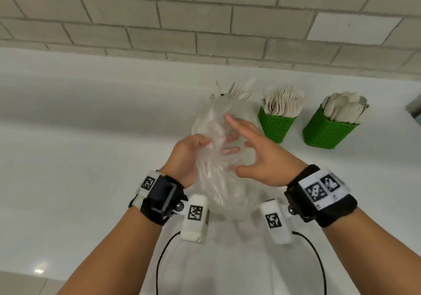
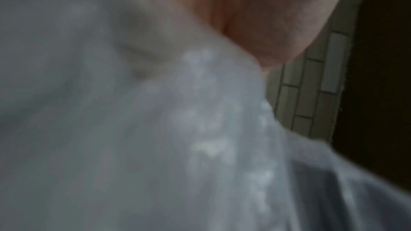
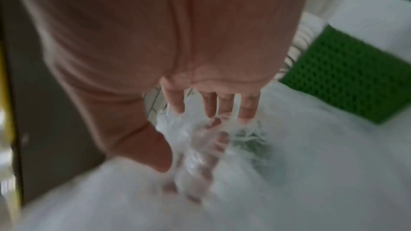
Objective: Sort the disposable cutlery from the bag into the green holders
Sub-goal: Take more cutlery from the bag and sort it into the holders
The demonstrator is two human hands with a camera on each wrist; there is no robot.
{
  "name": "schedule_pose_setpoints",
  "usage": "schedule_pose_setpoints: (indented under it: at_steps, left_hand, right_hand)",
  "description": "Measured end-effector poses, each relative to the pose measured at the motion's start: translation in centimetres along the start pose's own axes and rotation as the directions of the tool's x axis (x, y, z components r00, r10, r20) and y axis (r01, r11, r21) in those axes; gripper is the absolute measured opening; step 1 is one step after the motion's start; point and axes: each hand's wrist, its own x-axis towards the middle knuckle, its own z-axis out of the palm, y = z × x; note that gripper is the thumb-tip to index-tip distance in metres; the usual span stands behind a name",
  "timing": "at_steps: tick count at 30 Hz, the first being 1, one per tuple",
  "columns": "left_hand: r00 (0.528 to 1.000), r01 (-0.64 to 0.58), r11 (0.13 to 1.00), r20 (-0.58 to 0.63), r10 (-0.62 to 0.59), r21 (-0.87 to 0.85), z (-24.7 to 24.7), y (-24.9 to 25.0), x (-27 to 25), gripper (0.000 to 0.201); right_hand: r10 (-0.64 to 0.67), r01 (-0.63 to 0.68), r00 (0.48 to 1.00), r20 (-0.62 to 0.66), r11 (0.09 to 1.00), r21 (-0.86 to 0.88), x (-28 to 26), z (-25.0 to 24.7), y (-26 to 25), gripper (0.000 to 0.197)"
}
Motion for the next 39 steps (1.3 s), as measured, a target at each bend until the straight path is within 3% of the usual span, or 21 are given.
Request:
schedule_pose_setpoints:
  at_steps: [2, 6, 9, 11, 12, 13, 15, 17, 19, 21, 23, 24, 25, 27, 28, 30, 32, 34, 36, 37, 39]
  left_hand:
    - [0.995, 0.054, 0.997, 0.081, -0.049, -0.055, 0.2, -0.5, 0.0, 0.048]
    - [1.000, 0.027, 0.995, 0.009, -0.028, 0.095, 0.4, -1.2, 0.0, 0.041]
    - [0.968, -0.059, 0.871, -0.184, 0.169, 0.488, -1.0, -0.1, -0.3, 0.019]
    - [0.859, -0.149, 0.684, -0.249, 0.447, 0.714, -1.3, 1.4, -1.2, 0.018]
    - [0.811, -0.234, 0.564, -0.161, 0.562, 0.792, -0.6, 2.3, -1.7, 0.029]
    - [0.816, -0.336, 0.437, 0.027, 0.577, 0.834, 0.8, 2.9, -2.2, 0.052]
    - [0.848, -0.485, 0.233, 0.389, 0.359, 0.843, 3.7, 2.8, -2.6, 0.099]
    - [0.862, -0.491, 0.103, 0.465, 0.204, 0.865, 5.0, 1.4, -2.0, 0.114]
    - [0.891, -0.442, 0.142, 0.415, 0.181, 0.886, 4.1, 1.2, -1.1, 0.100]
    - [0.924, -0.375, 0.203, 0.346, 0.162, 0.905, 2.2, 1.8, -0.9, 0.064]
    - [0.952, -0.290, 0.208, 0.259, 0.163, 0.934, 0.3, 2.1, -1.2, 0.012]
    - [0.958, -0.257, 0.249, 0.213, 0.190, 0.934, -0.2, 2.4, -1.4, 0.014]
    - [0.963, -0.232, 0.325, 0.169, 0.209, 0.917, -0.4, 2.6, -1.4, 0.021]
    - [0.946, -0.252, 0.408, 0.134, 0.296, 0.878, 0.3, 3.0, -1.1, 0.025]
    - [0.907, -0.328, 0.320, 0.202, 0.369, 0.889, 1.5, 3.3, -1.1, 0.037]
    - [0.799, -0.523, 0.098, 0.446, 0.404, 0.847, 3.8, 3.2, -1.1, 0.071]
    - [0.790, -0.594, 0.078, 0.563, 0.245, 0.800, 5.5, 2.5, -1.4, 0.088]
    - [0.856, -0.517, 0.155, 0.514, 0.062, 0.842, 6.0, 1.2, -1.2, 0.110]
    - [0.850, -0.524, 0.241, 0.519, 0.089, 0.817, 6.1, -0.4, 0.0, 0.093]
    - [0.841, -0.539, 0.353, 0.510, 0.178, 0.765, 6.2, -1.2, 0.7, 0.061]
    - [0.896, -0.443, 0.571, 0.331, 0.295, 0.691, 6.5, -1.8, 1.8, 0.011]
  right_hand:
    - [-0.028, 0.020, 0.990, -0.135, 0.998, -0.056, 0.0, 1.0, 0.4, 0.090]
    - [-0.040, -0.033, 0.924, -0.381, 0.982, -0.185, 0.0, 1.1, 1.2, 0.028]
    - [0.086, -0.103, 0.909, -0.407, 0.995, -0.018, -1.2, -1.0, 1.4, 0.007]
    - [0.117, -0.142, 0.857, -0.501, 0.990, -0.012, -1.8, -1.8, 1.4, 0.010]
    - [0.103, -0.157, 0.849, -0.519, 0.986, -0.062, -1.9, -2.0, 1.1, 0.011]
    - [0.079, -0.160, 0.859, -0.506, 0.980, -0.118, -1.9, -2.0, 0.6, 0.012]
    - [0.049, -0.116, 0.904, -0.425, 0.984, -0.133, -1.4, -1.4, -0.4, 0.014]
    - [0.104, -0.088, 0.917, -0.386, 0.994, 0.060, -1.1, -0.8, -1.5, 0.020]
    - [0.239, -0.047, 0.885, -0.399, 0.900, 0.434, -1.6, -0.9, -2.3, 0.023]
    - [0.427, 0.032, 0.789, -0.442, 0.690, 0.723, -2.4, -2.1, -2.8, 0.027]
    - [0.567, 0.136, 0.669, -0.480, 0.542, 0.830, -3.8, -4.2, -2.6, 0.031]
    - [0.559, 0.178, 0.676, -0.480, 0.509, 0.842, -4.5, -5.1, -2.6, 0.030]
    - [0.489, 0.155, 0.736, -0.467, 0.550, 0.820, -5.2, -5.5, -2.4, 0.032]
    - [0.346, -0.083, 0.871, -0.348, 0.803, 0.590, -5.8, -4.5, -1.8, 0.059]
    - [0.281, -0.156, 0.924, -0.257, 0.895, 0.418, -5.7, -3.4, -1.6, 0.062]
    - [0.197, -0.147, 0.948, -0.251, 0.967, 0.207, -5.0, -1.6, -1.8, 0.045]
    - [0.169, -0.041, 0.927, -0.336, 0.934, 0.355, -4.6, -1.4, -2.3, 0.044]
    - [0.265, 0.087, 0.904, -0.335, 0.652, 0.753, -5.3, -2.5, -2.6, 0.053]
    - [0.371, 0.178, 0.856, -0.361, 0.443, 0.879, -6.0, -3.6, -2.1, 0.051]
    - [0.407, 0.204, 0.805, -0.432, 0.494, 0.845, -6.3, -3.9, -2.0, 0.049]
    - [0.355, 0.154, 0.667, -0.655, 0.795, 0.587, -7.2, -4.8, -2.1, 0.055]
